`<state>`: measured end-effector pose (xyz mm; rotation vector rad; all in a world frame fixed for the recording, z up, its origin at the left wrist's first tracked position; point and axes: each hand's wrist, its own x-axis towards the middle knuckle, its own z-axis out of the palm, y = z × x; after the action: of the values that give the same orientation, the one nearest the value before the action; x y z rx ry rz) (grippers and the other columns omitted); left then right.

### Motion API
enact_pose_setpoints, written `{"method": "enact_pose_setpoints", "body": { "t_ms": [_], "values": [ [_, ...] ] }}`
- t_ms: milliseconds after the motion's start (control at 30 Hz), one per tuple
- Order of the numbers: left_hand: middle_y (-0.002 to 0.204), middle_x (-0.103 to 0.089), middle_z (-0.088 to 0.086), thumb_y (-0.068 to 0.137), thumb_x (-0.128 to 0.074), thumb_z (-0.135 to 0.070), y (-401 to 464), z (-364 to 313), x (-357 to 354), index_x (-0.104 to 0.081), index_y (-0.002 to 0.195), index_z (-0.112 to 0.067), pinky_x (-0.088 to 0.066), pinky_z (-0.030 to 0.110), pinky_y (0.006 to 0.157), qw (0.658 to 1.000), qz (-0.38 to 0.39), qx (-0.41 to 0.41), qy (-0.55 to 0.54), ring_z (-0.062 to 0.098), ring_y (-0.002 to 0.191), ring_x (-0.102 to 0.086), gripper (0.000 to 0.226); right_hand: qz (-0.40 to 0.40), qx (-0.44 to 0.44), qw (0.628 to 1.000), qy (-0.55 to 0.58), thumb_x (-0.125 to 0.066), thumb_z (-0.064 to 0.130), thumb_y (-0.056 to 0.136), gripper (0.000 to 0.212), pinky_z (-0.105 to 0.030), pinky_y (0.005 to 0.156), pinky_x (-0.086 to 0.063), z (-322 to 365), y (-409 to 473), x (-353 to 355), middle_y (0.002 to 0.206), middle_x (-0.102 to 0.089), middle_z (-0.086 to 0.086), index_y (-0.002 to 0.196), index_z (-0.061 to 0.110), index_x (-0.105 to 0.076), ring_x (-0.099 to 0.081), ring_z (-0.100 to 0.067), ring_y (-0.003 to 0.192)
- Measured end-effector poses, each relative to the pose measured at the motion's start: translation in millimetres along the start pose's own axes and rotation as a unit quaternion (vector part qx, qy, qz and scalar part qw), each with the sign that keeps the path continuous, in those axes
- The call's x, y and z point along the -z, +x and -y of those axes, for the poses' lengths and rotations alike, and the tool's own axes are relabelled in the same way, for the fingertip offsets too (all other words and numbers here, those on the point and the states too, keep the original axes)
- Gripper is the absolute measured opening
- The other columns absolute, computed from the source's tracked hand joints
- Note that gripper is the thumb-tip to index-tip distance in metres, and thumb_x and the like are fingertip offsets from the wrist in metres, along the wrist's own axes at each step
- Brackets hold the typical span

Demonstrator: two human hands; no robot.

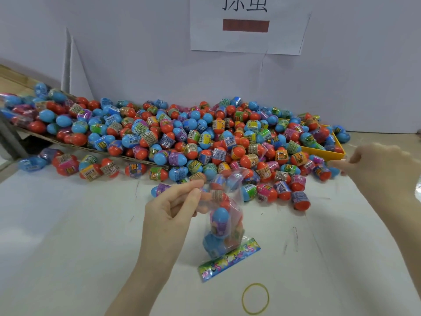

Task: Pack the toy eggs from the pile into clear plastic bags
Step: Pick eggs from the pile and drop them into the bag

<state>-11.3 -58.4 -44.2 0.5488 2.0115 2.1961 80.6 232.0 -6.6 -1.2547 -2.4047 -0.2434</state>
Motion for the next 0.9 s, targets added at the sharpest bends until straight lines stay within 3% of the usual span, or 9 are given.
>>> {"method": "enact_pose_setpoints", "body": {
  "t_ms": [100,200,267,433,567,700,800,833,900],
  "values": [
    [0.070,-0.071,-0.016,0.085,-0.057,-0.003,-1.0,-1.0,0.0,-0.066,0.080,-0.031,-0.047,0.007,0.055,1.000,0.010,-0.011,0.007,-0.001,0.061,-0.064,0.030,0.027,0.076,0.997,0.001,-0.055,0.042,0.086,0.048,-0.032,0.055,-0.036,10.7,-8.5,6.8,0.057,-0.050,-0.012,0.065,-0.001,-0.061,-0.047,-0.030,0.057],
    [0.074,-0.071,-0.018,0.085,-0.058,-0.003,-1.9,-1.6,-1.8,-0.067,0.082,-0.031,-0.046,0.007,0.055,0.999,0.017,-0.024,0.015,-0.001,0.063,-0.065,0.030,0.089,0.168,0.965,0.179,-0.050,0.003,0.089,0.017,-0.030,0.069,-0.040,34.0,-21.8,9.2,0.091,-0.060,-0.006,0.101,0.006,-0.062,-0.053,-0.025,0.079],
    [0.073,-0.071,-0.019,0.085,-0.058,-0.003,-2.1,-1.6,-2.4,-0.067,0.083,-0.031,-0.046,0.006,0.055,0.999,0.020,-0.025,0.017,-0.002,0.063,-0.065,0.029,0.104,0.206,0.944,0.236,-0.047,-0.012,0.083,0.037,-0.031,0.076,-0.045,46.7,-26.0,9.9,0.109,-0.060,-0.006,0.112,0.008,-0.059,-0.058,-0.025,0.095],
    [0.070,-0.070,-0.019,0.085,-0.057,-0.002,-1.4,-0.1,1.0,-0.065,0.083,-0.032,-0.046,0.006,0.056,0.999,0.016,-0.029,0.025,-0.001,0.061,-0.064,0.031,0.005,0.224,0.964,0.143,-0.059,-0.009,0.079,0.042,-0.046,0.084,-0.041,44.8,-16.0,10.4,0.114,-0.059,-0.014,0.116,0.010,-0.064,-0.053,-0.034,0.102],
    [0.069,-0.070,-0.019,0.085,-0.056,-0.001,-1.4,0.8,1.4,-0.066,0.083,-0.030,-0.046,0.006,0.055,0.999,0.020,-0.031,0.021,-0.001,0.060,-0.064,0.031,0.050,0.143,0.988,-0.042,-0.051,0.017,0.092,0.059,-0.037,0.085,-0.034,25.2,6.0,8.9,0.118,-0.058,-0.013,0.144,0.024,-0.027,-0.051,-0.030,0.106],
    [0.070,-0.070,-0.020,0.085,-0.057,-0.002,-0.8,2.0,1.5,-0.065,0.083,-0.031,-0.046,0.006,0.056,0.999,0.017,-0.036,0.028,-0.001,0.061,-0.064,0.031,-0.023,0.048,0.990,0.133,-0.035,0.051,0.094,0.056,-0.034,0.062,-0.039,8.8,12.5,24.2,0.067,-0.060,-0.020,0.085,0.006,-0.067,-0.054,-0.035,0.063],
    [0.072,-0.071,-0.018,0.084,-0.057,-0.003,0.1,3.0,0.3,-0.066,0.083,-0.031,-0.046,0.007,0.057,0.999,0.017,-0.039,0.023,0.000,0.063,-0.065,0.030,-0.124,0.021,0.887,0.443,-0.048,0.046,0.090,0.049,-0.031,0.060,-0.042,21.6,-8.0,31.6,0.061,-0.062,-0.008,0.070,0.002,-0.058,-0.054,-0.023,0.059],
    [0.073,-0.071,-0.017,0.084,-0.057,-0.003,0.4,3.1,-0.3,-0.067,0.084,-0.031,-0.046,0.007,0.057,0.999,0.019,-0.037,0.017,0.000,0.064,-0.065,0.030,-0.066,0.041,0.836,0.544,-0.062,0.037,0.085,0.029,-0.024,0.058,-0.045,31.2,-16.9,33.0,0.067,-0.064,0.005,0.081,0.009,-0.059,-0.055,-0.012,0.061],
    [0.074,-0.071,-0.016,0.085,-0.056,-0.002,0.8,3.6,-0.3,-0.068,0.085,-0.029,-0.046,0.008,0.056,0.999,0.028,-0.029,0.003,0.000,0.063,-0.064,0.029,0.173,0.105,0.763,0.614,-0.079,0.034,0.061,0.051,-0.015,0.066,-0.050,54.6,-35.6,32.1,0.092,-0.064,0.014,0.104,0.027,-0.053,-0.061,-0.002,0.079]
  ]
}}
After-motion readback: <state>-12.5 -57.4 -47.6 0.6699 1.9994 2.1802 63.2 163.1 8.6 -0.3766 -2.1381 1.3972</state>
